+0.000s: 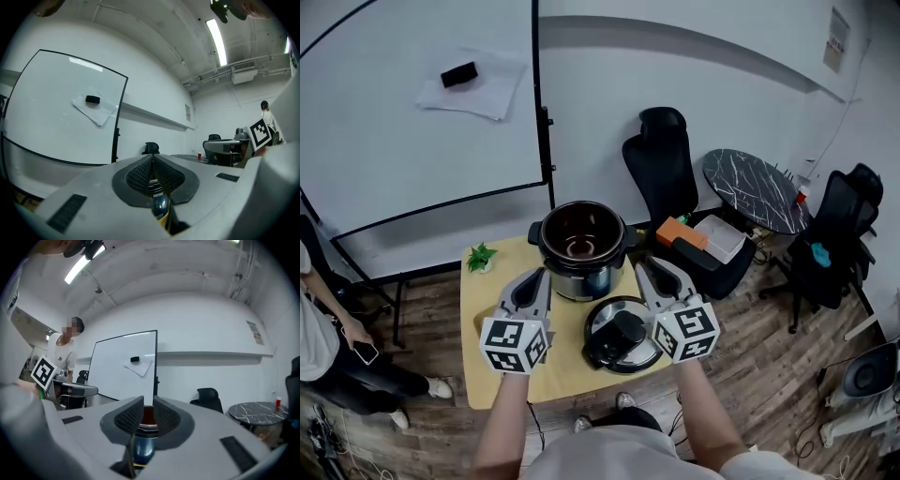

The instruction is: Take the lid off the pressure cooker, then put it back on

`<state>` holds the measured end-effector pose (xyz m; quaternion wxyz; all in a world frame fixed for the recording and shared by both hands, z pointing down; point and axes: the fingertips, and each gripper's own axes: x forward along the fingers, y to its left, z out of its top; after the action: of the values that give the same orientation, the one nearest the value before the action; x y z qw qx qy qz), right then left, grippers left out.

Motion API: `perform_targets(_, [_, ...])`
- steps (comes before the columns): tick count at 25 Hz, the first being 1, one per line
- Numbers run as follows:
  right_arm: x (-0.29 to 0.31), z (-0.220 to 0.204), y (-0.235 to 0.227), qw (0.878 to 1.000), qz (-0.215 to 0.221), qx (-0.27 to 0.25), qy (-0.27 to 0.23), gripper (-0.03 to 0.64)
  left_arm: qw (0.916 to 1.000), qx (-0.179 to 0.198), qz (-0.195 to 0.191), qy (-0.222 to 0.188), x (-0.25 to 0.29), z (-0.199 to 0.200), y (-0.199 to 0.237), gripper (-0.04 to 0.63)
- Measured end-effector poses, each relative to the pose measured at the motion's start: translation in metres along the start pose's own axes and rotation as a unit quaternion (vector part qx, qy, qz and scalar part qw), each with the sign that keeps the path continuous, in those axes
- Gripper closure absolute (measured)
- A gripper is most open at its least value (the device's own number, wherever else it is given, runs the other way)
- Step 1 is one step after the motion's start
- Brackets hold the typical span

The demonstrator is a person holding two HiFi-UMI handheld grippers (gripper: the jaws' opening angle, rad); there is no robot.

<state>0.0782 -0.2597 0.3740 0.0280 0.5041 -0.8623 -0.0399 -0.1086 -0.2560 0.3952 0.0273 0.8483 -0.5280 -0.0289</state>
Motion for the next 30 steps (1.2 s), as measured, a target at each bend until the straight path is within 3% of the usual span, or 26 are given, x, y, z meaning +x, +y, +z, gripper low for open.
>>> perform_targets(3, [0.000,0.008,-0.003,1.000,-0.008,-0.009,-0.008,0.615,1.0000,0.002,0.001,-0.001,0.001,0.003,0.000,0.578])
perform_targets(24, [-0.001,0.009,-0.006,1.000,-0.004,-0.003,-0.005,0.613,1.0000,0.003,0.002,0.001,-0.001,0.007,-0.003,0.578])
perform_targets(26, [0.001,0.010,-0.004,1.000,0.004,-0.003,-0.006,0.583,1.0000,0.003,0.002,0.001,-0.001,0.007,-0.003,0.578])
perform_targets(30, [0.006,0.010,0.003,1.000,0.019,-0.004,-0.002,0.386,1.0000,0.003,0.002,0.000,-0.002,0.009,-0.001,0.578])
